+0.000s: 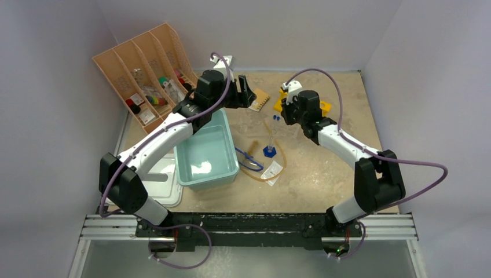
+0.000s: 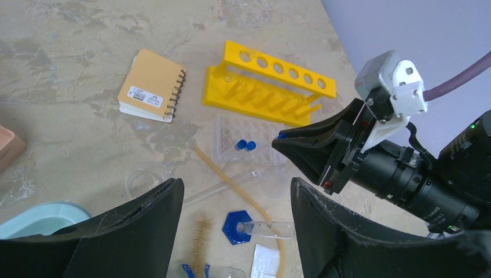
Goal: Organize the chemistry lab equipment
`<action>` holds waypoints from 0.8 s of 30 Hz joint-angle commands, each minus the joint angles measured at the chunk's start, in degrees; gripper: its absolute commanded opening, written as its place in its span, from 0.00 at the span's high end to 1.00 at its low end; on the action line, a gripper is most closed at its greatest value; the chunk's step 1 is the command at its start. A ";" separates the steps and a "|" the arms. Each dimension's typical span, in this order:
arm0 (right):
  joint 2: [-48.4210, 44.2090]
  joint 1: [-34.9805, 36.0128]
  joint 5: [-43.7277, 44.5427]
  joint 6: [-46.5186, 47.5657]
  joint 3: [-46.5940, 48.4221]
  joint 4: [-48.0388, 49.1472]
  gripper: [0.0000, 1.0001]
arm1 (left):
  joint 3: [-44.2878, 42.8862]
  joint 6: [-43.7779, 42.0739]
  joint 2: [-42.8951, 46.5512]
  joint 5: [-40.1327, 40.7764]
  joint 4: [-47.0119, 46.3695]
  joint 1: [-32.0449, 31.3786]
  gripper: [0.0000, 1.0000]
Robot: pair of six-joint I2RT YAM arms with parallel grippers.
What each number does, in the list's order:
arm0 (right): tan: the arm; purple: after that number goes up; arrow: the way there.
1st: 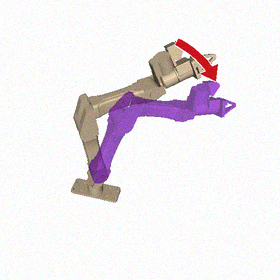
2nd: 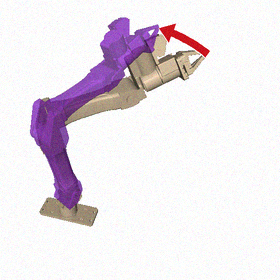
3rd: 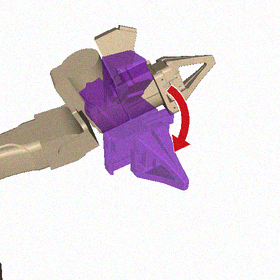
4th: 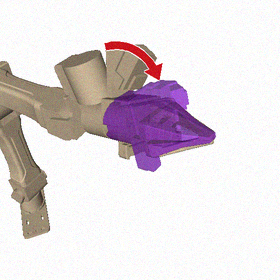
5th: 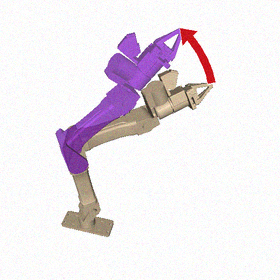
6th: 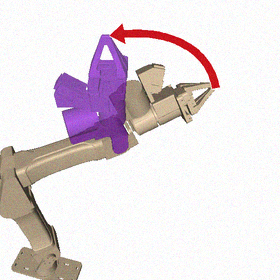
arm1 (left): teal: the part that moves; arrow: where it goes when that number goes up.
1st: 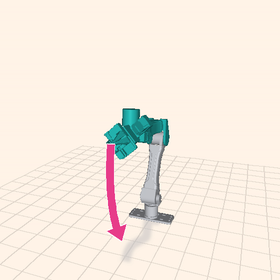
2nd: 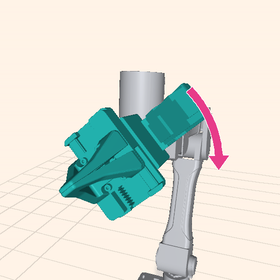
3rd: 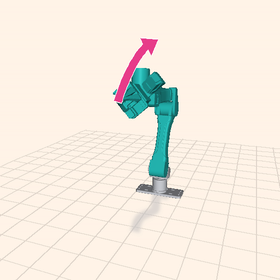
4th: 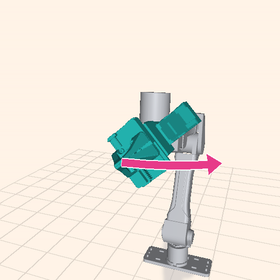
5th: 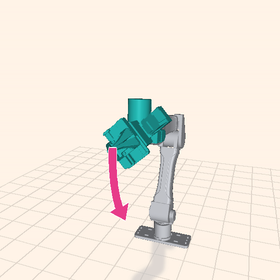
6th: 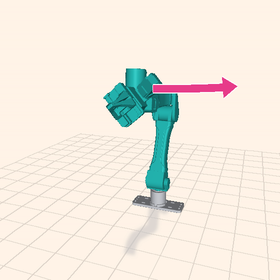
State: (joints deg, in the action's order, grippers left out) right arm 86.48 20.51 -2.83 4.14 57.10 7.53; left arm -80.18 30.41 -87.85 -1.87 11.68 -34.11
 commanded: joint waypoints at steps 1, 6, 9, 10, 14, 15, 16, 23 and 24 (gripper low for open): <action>0.86 0.24 -1.64 0.25 -0.52 6.59 0.94 | -3.00 -1.05 -0.27 0.60 -0.86 1.07 0.33; 1.54 0.31 -1.45 0.32 -1.31 7.01 0.94 | -2.80 -1.22 -0.93 -0.30 0.32 2.25 0.33; 1.93 0.23 -1.14 0.58 -1.53 6.37 0.95 | -2.79 -1.23 -1.17 -0.49 0.40 2.55 0.33; 1.96 0.30 -1.05 0.72 -1.63 6.20 0.95 | -2.81 -1.23 -1.22 -0.46 0.36 2.63 0.33; 1.87 0.28 -0.20 1.20 -1.47 4.54 0.95 | -2.63 -1.15 -1.39 -0.37 0.23 2.90 0.33; 1.86 0.25 -0.01 1.41 -1.51 4.36 0.95 | -2.61 -1.15 -1.43 -0.45 0.17 2.91 0.33; 1.92 0.30 0.01 1.64 -1.63 4.42 0.95 | -2.56 -1.15 -1.44 -0.45 0.17 2.97 0.33; 2.81 0.23 -0.24 1.57 -1.63 3.60 0.95 | -2.35 -0.97 -1.78 -0.94 0.01 3.13 0.33; 2.95 0.25 -0.20 1.57 -1.68 3.61 0.95 | -2.30 -0.97 -1.79 -0.94 0.01 3.09 0.33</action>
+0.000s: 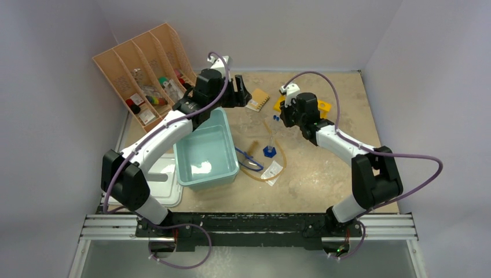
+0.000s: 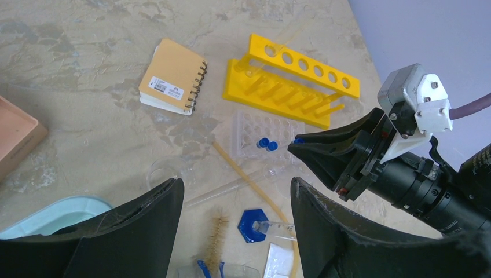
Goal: Organize the chemistry lab equipment
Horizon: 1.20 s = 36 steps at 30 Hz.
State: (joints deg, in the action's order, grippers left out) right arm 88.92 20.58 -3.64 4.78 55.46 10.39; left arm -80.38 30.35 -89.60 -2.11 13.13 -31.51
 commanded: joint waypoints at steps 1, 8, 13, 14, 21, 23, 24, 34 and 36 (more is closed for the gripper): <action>0.68 0.25 0.69 0.94 -0.09 0.69 0.95 | -2.07 -0.91 -0.05 -0.70 -1.44 0.55 0.33; 1.22 0.24 1.09 1.07 -0.19 0.03 0.95 | -1.83 -0.90 0.05 -0.79 -1.35 0.68 0.33; 1.56 0.18 1.16 1.03 -0.15 -0.04 0.95 | -1.62 -0.90 -0.05 -1.01 -1.44 0.85 0.33; 1.60 0.22 1.18 1.03 -0.25 -0.02 0.95 | -1.63 -0.93 0.00 -1.05 -1.44 0.91 0.33; 0.94 0.24 0.86 1.35 -1.39 0.82 0.93 | -1.27 -1.04 0.17 -1.18 -1.44 1.17 0.33; 1.15 0.24 1.02 1.85 -2.22 2.06 0.93 | -1.18 -0.99 0.15 -1.26 -1.48 1.23 0.33; 1.43 0.23 1.31 2.30 -2.48 2.70 0.93 | -1.22 -0.99 0.13 -1.38 -1.51 1.27 0.33; 1.70 0.19 5.30 2.50 -4.78 8.34 0.93 | -1.43 -1.17 0.15 -1.76 -1.17 1.54 0.33; 1.69 0.19 5.29 2.35 -5.23 9.20 0.93 | -1.53 -1.17 0.13 -1.78 -1.17 1.54 0.33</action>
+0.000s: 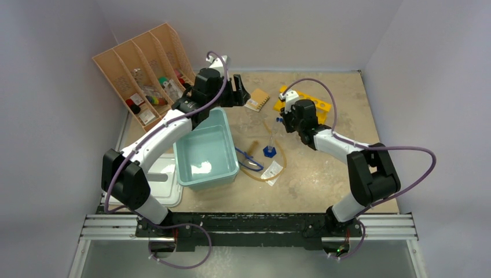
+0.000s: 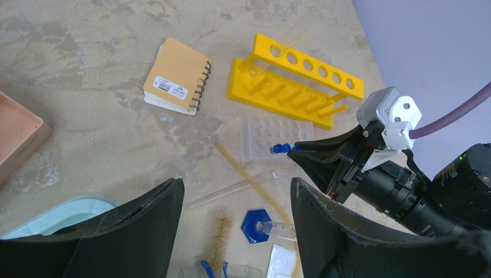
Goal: Organize the chemistry lab equipment
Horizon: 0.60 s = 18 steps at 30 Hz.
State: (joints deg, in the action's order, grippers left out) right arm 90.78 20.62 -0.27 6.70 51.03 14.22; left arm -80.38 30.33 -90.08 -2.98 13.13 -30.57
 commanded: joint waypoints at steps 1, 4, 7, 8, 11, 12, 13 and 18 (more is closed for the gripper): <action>-0.15 0.22 1.94 0.42 -1.02 5.68 0.93 | -1.56 -1.10 0.57 -0.91 -1.15 0.70 0.33; -0.37 0.21 2.43 0.42 -1.93 6.50 0.92 | -1.67 -1.06 0.54 -1.01 -1.10 0.69 0.33; -0.98 0.19 2.79 0.57 -3.47 8.19 0.92 | -1.63 -0.97 0.52 -1.15 -1.08 0.68 0.33; -1.11 0.13 3.01 0.53 -3.93 8.83 0.92 | -1.67 -0.97 0.48 -1.22 -1.01 0.68 0.33; -1.94 0.13 3.19 0.02 -4.95 9.99 0.91 | -1.89 -0.88 0.38 -1.43 -1.09 0.70 0.33; -1.88 0.13 3.23 -0.28 -5.12 10.30 0.90 | -1.97 -0.84 0.31 -1.49 -1.09 0.73 0.33; -1.72 0.12 3.41 -0.48 -4.96 10.34 0.89 | -2.04 -0.80 0.22 -1.62 -1.01 0.69 0.33; -2.16 0.19 3.27 -4.34 -3.62 5.85 0.76 | -2.37 -0.62 0.22 -1.94 -1.08 0.68 0.33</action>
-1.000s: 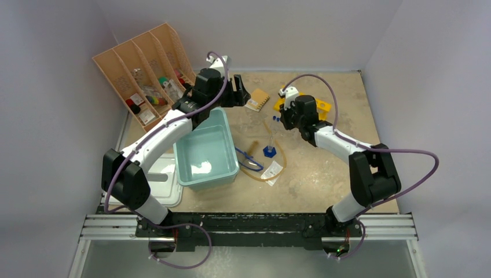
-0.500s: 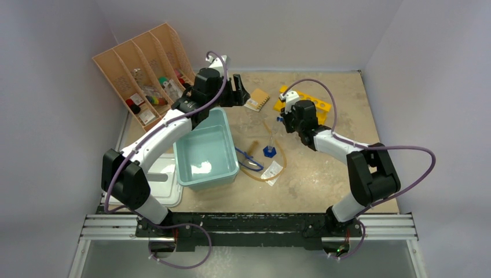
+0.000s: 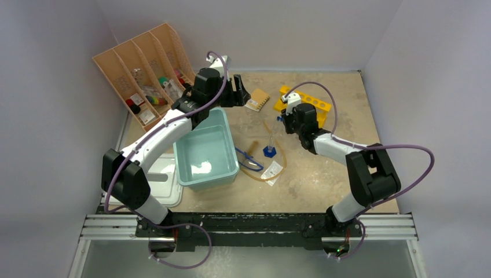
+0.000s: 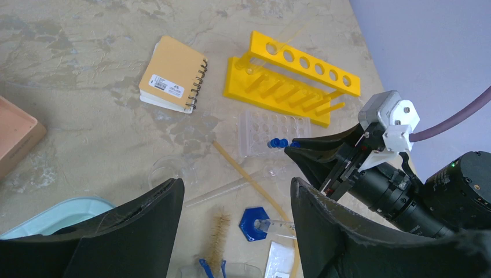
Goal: Organize the chemistry lab equipment
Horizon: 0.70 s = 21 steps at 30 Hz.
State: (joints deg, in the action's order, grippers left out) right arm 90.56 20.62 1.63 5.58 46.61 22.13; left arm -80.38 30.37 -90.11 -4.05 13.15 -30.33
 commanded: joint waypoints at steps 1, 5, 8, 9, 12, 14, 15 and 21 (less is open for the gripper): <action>-2.64 0.13 1.76 -3.63 1.07 -2.93 0.73 | -2.28 -0.66 0.32 -0.86 -1.03 0.44 0.33; -5.96 0.18 2.33 -3.87 2.48 -5.99 0.61 | -2.10 -0.60 0.51 -0.91 -1.02 0.44 0.33; -7.73 0.12 2.82 -4.31 4.23 -9.18 0.56 | -1.98 -0.34 0.58 -1.07 -1.23 0.44 0.33; -8.16 0.07 2.74 -4.40 4.73 -10.05 0.52 | -1.88 -0.27 0.59 -1.24 -1.35 0.44 0.33; -8.97 0.07 2.67 -4.89 5.67 -11.61 0.46 | -1.42 0.07 0.78 -1.45 -1.67 0.45 0.33; -8.92 0.03 2.86 -5.12 6.57 -12.78 0.46 | -1.09 0.20 1.02 -1.58 -1.80 0.44 0.33; -8.60 0.05 3.12 -5.09 7.06 -13.07 0.46 | -0.89 0.28 1.14 -1.64 -1.81 0.44 0.33; -4.08 -0.22 3.73 -8.31 11.34 -17.23 0.56 | -0.01 0.56 1.92 -1.66 -1.81 0.45 0.33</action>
State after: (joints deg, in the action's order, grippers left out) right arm 84.16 20.60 4.19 -0.23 53.74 8.36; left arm -80.36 30.46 -90.11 -4.78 13.17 -30.33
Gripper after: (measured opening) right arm 0.456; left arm 0.669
